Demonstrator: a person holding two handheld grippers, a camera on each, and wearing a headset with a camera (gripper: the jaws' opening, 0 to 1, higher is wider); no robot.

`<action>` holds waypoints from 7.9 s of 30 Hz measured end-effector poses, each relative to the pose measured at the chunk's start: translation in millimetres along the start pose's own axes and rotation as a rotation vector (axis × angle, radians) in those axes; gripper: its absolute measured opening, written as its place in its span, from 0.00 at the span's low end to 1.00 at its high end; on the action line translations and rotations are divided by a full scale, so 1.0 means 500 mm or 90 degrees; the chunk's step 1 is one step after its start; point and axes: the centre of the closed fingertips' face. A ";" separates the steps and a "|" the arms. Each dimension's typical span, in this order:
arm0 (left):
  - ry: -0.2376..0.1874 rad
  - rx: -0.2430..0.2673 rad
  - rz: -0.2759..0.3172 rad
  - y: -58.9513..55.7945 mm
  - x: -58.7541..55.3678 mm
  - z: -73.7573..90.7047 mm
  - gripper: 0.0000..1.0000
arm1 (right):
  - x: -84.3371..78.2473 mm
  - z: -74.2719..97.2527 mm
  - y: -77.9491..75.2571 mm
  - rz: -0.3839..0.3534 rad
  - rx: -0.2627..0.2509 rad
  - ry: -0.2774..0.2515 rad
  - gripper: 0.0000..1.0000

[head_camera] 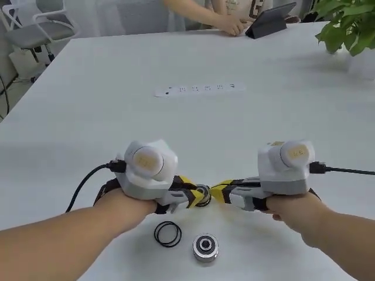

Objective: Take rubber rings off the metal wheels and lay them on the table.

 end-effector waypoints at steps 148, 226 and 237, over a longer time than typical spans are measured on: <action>-0.059 0.029 0.052 -0.013 -0.027 0.305 0.51 | -0.051 -0.035 0.177 0.009 0.146 0.117 0.08; -0.036 -0.044 0.021 -0.002 0.014 0.069 0.39 | -0.033 0.007 0.012 0.114 0.046 0.057 0.15; -0.029 -0.056 0.026 -0.014 0.012 0.032 0.29 | -0.038 0.002 0.011 0.125 0.049 0.059 0.13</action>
Point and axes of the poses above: the centre of the closed fingertips' face, and the gripper's own axes: z roughly backward along the fingers, y roughly to its left, x roughly out of its top, and after that the axes turned 13 degrees about -y, right-handed
